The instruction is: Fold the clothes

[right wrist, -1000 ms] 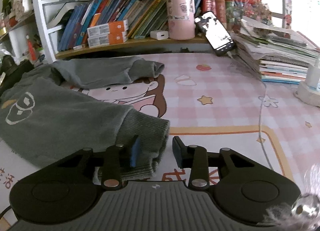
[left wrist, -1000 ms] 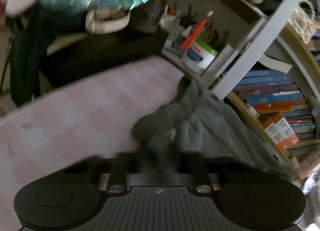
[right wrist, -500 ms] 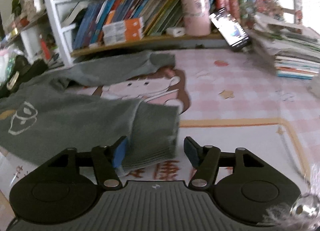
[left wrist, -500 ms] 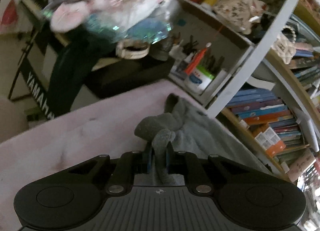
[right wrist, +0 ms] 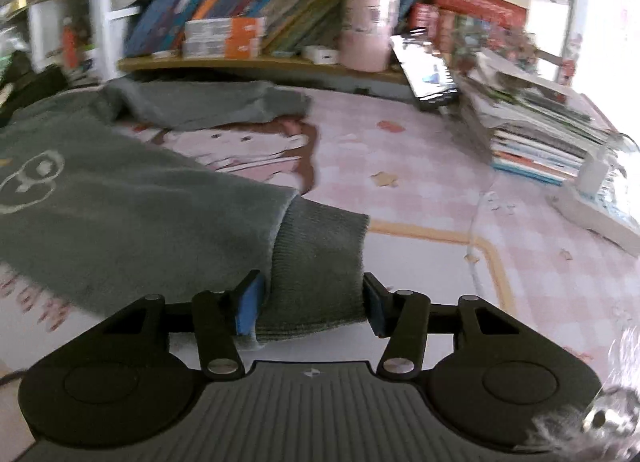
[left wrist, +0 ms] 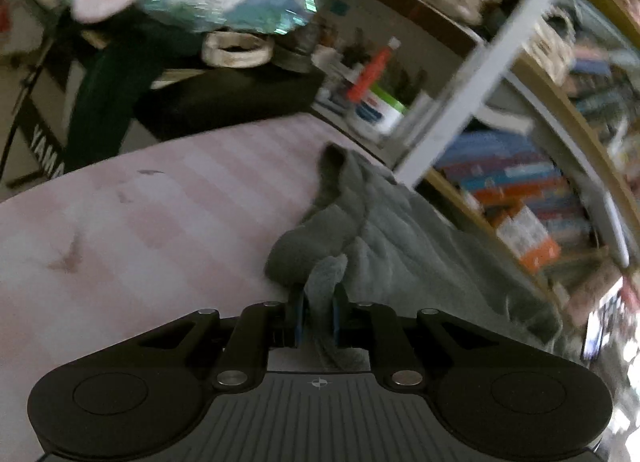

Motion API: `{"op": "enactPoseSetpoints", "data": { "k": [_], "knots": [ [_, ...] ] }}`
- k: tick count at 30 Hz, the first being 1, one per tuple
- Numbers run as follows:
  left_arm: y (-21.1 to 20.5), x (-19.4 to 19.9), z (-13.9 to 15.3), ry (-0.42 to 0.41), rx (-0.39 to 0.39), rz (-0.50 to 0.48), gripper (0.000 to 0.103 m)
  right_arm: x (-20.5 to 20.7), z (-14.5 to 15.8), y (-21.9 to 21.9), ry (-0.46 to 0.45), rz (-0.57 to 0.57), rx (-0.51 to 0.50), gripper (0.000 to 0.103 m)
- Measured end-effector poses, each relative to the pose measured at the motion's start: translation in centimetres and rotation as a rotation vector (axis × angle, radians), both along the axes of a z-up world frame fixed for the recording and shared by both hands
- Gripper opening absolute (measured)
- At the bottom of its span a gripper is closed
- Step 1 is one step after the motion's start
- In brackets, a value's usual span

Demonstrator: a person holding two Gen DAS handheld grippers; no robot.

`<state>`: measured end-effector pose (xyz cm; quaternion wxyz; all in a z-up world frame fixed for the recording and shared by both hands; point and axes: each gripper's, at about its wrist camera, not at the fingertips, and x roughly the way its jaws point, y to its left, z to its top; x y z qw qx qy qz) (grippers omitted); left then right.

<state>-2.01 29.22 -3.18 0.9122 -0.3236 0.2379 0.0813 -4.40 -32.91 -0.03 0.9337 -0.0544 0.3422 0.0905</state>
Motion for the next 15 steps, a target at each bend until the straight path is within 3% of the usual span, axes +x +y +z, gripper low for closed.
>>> {"op": "enactPoseSetpoints", "data": {
  "k": [15],
  "knots": [
    [0.99, -0.3, 0.06, 0.029, 0.026, -0.018, 0.018, -0.36, -0.24, 0.91, 0.009, 0.027, 0.033, 0.053]
  ]
}}
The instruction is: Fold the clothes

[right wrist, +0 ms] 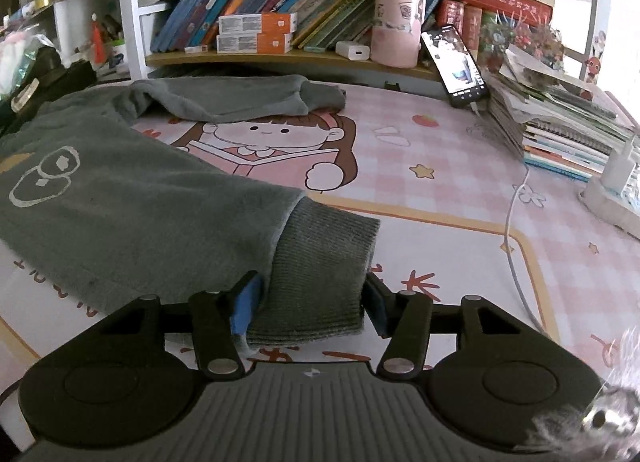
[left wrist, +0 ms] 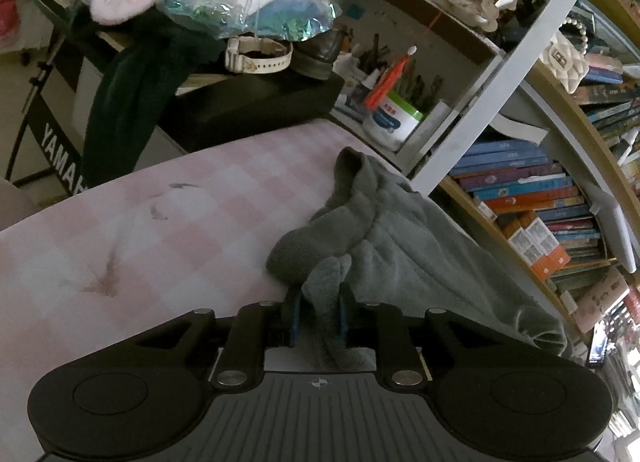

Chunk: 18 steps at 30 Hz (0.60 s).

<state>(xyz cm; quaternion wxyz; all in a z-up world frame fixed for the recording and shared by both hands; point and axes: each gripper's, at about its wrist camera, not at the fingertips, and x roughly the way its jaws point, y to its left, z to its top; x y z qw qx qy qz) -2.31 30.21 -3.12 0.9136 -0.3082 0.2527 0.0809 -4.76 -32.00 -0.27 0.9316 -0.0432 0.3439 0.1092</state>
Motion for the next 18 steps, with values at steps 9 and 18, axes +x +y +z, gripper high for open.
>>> {"op": "enactPoseSetpoints", "data": {
  "k": [9, 18],
  "knots": [
    [0.0, 0.2, 0.1, 0.002, 0.048, -0.005, 0.018, 0.0, -0.1, 0.2, -0.003, 0.005, 0.014, 0.053],
    [0.0, -1.3, 1.5, 0.006, 0.131, 0.034, 0.033, 0.0, -0.3, 0.3, -0.008, 0.005, 0.021, 0.057]
  ]
}}
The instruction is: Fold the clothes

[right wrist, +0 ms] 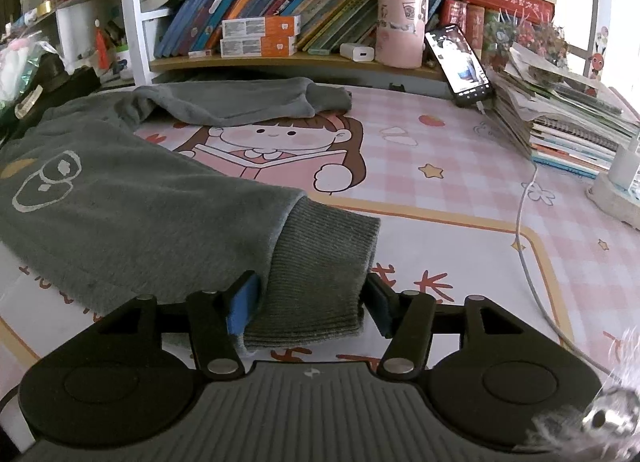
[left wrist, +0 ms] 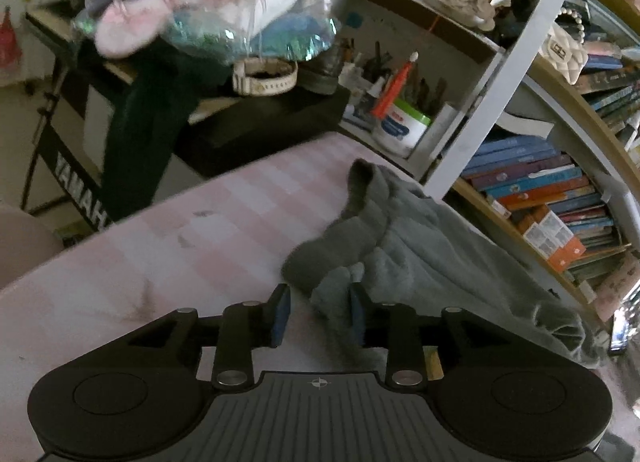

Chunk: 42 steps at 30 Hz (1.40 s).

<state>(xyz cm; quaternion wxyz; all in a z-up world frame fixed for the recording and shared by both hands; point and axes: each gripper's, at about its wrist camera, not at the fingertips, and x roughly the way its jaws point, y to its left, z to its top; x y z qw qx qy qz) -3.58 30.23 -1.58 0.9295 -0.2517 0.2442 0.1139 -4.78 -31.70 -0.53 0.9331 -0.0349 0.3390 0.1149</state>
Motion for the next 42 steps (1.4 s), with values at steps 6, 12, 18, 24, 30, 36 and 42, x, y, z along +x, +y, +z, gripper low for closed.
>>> {"op": "enactPoseSetpoints", "data": {
  "k": [6, 12, 18, 24, 30, 36, 42],
  "knots": [
    [-2.3, -1.2, 2.3, -0.069, 0.162, -0.033, 0.033, -0.1, 0.2, 0.2, -0.01, -0.003, -0.012, 0.057],
    [-4.3, 0.7, 1.4, 0.001, 0.187, -0.119, 0.033, 0.3, 0.1, -0.2, -0.008, -0.029, -0.012, 0.056],
    [-4.3, 0.6, 0.5, 0.034, 0.17, -0.114, 0.034, 0.5, 0.1, -0.5, -0.02, -0.048, -0.023, 0.058],
    [-3.4, 0.7, 0.2, 0.059, 0.17, -0.049, 0.036, 0.9, 0.0, -0.3, -0.029, -0.065, -0.046, 0.058],
    [-3.4, 1.8, -0.3, 0.066, 0.157, -0.078, 0.032, 1.1, 0.1, -0.4, -0.023, -0.062, -0.045, 0.058],
    [-2.6, 2.7, -0.6, 0.05, 0.113, -0.088, 0.015, 1.2, 0.0, 0.3, -0.042, -0.066, -0.065, 0.058],
    [-1.4, 3.4, -0.8, 0.039, 0.048, -0.049, 0.014, 2.6, -0.2, 0.9, -0.053, -0.054, -0.058, 0.058]
  ]
}}
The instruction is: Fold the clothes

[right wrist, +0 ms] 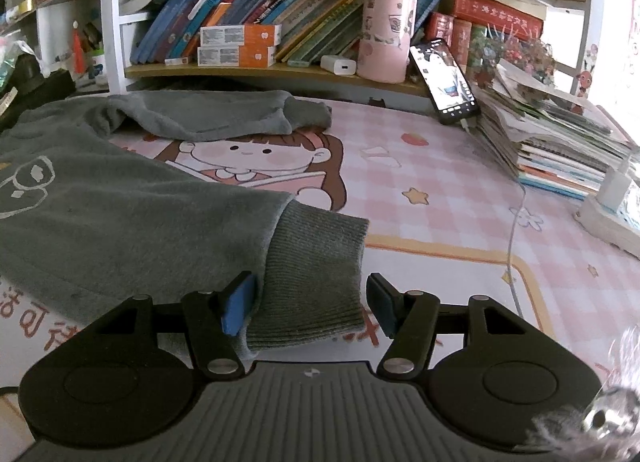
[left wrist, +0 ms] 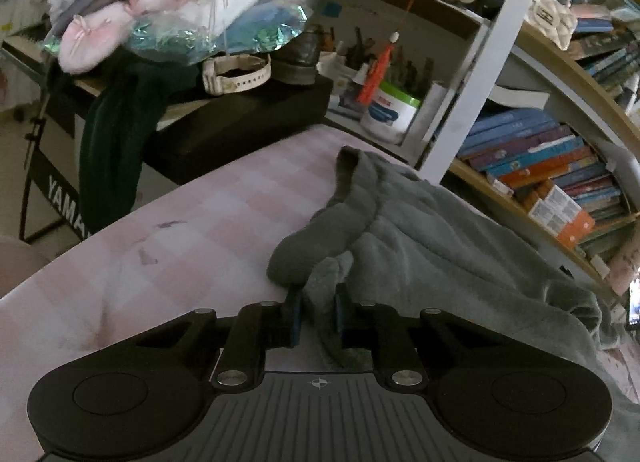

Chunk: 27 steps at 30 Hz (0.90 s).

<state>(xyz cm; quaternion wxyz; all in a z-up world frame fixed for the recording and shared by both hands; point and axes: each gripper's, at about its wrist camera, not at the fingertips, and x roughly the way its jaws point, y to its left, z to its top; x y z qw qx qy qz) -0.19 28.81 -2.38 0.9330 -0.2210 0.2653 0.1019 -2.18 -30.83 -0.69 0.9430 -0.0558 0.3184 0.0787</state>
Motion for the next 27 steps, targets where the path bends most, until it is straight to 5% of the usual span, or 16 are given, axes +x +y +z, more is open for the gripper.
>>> {"op": "enactPoseSetpoints", "data": {
  "k": [17, 20, 23, 27],
  "knots": [
    [-0.2, -0.5, 0.2, 0.011, 0.015, -0.006, 0.015, 0.5, 0.3, 0.5, 0.002, 0.004, -0.027, 0.059],
    [-0.4, -0.7, 0.7, 0.026, 0.044, -0.009, 0.025, 0.3, 0.5, 0.3, -0.006, 0.004, -0.017, 0.061],
    [-1.1, -1.3, 1.4, 0.036, 0.106, 0.003, 0.051, -0.3, 1.1, 0.1, -0.026, 0.002, -0.003, 0.063],
    [-2.4, -2.4, 2.7, -0.012, 0.169, -0.013, 0.062, -1.0, 2.3, 0.2, -0.061, 0.014, 0.015, 0.065]
  ]
}}
